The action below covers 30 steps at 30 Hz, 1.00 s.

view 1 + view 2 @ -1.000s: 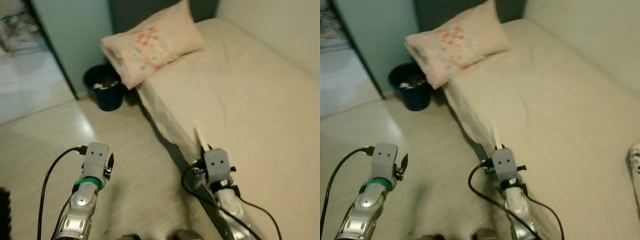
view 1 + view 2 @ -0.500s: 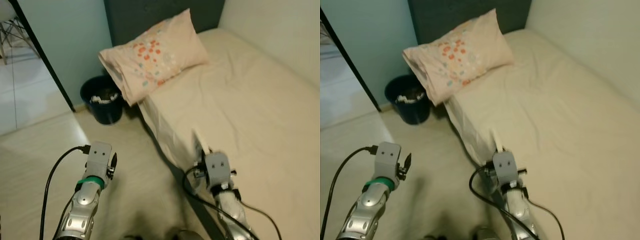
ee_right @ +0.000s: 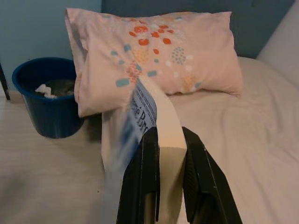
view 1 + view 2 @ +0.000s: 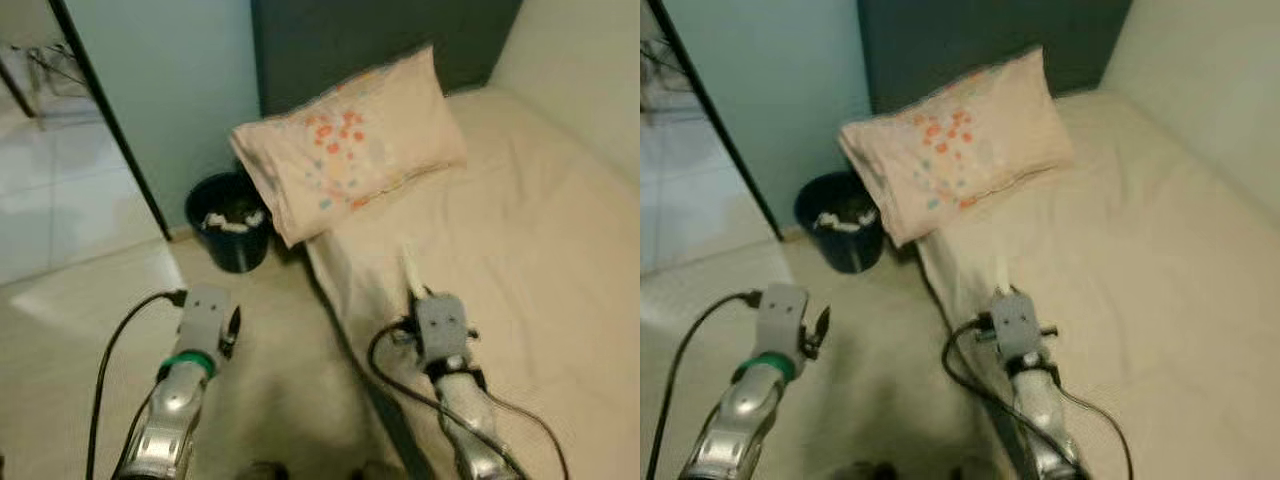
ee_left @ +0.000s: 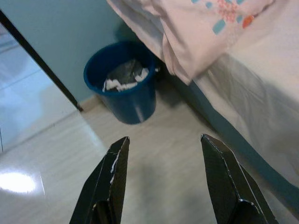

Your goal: Clean up the room

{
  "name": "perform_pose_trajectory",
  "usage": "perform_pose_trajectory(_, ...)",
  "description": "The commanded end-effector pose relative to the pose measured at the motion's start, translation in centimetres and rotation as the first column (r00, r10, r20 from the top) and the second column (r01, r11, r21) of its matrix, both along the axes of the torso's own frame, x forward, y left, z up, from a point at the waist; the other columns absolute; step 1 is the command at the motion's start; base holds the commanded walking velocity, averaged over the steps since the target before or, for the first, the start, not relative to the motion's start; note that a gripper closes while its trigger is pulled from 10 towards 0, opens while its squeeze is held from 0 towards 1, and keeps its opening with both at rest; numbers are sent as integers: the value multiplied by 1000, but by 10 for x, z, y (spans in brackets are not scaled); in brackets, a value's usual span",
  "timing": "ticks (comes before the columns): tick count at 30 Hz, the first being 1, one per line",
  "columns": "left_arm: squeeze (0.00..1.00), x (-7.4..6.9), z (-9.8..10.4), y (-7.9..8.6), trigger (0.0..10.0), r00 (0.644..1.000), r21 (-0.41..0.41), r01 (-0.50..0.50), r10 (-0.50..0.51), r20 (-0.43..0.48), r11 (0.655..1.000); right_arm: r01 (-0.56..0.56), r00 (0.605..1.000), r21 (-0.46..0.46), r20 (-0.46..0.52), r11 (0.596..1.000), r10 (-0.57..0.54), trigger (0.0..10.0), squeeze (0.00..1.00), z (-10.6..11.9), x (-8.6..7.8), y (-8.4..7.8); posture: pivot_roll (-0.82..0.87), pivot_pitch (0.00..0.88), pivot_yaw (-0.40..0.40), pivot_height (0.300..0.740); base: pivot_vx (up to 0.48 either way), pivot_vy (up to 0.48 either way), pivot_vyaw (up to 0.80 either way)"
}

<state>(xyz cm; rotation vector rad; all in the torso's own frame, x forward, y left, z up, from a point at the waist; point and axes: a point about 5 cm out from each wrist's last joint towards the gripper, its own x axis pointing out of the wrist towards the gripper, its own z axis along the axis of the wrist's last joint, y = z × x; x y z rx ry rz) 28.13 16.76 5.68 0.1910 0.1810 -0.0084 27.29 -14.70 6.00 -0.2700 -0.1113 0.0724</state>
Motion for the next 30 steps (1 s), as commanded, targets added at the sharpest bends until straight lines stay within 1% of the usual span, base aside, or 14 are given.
perform_pose_trajectory(1,0,-4,-6,-2,10000,1000,-2,5,-5,-22,1000,40,999,-3,26,999,-40,10000,0,5,1,-10,-113,77,73,725,480,0,0)
perform_pose_trajectory(12,0,-4,-5,-4,10000,1000,0,13,-13,-18,1000,75,997,-8,38,997,-74,10000,0,9,4,-20,-113,77,73,725,480,0,0)
perform_pose_trajectory(19,0,-3,-5,-4,10000,1000,3,18,-18,-17,1000,84,996,-8,33,996,-84,10000,0,8,4,-21,-115,77,75,725,474,0,0)
perform_pose_trajectory(24,0,-3,-5,-5,10000,1000,6,19,-19,-20,1000,94,995,-10,27,996,-93,10000,0,6,3,-23,-115,78,76,725,282,0,0)
perform_pose_trajectory(30,0,-3,-4,-9,10000,999,2,46,-46,-19,999,105,994,-16,21,994,-104,10000,0,4,3,-26,-115,76,77,725,0,0,0)
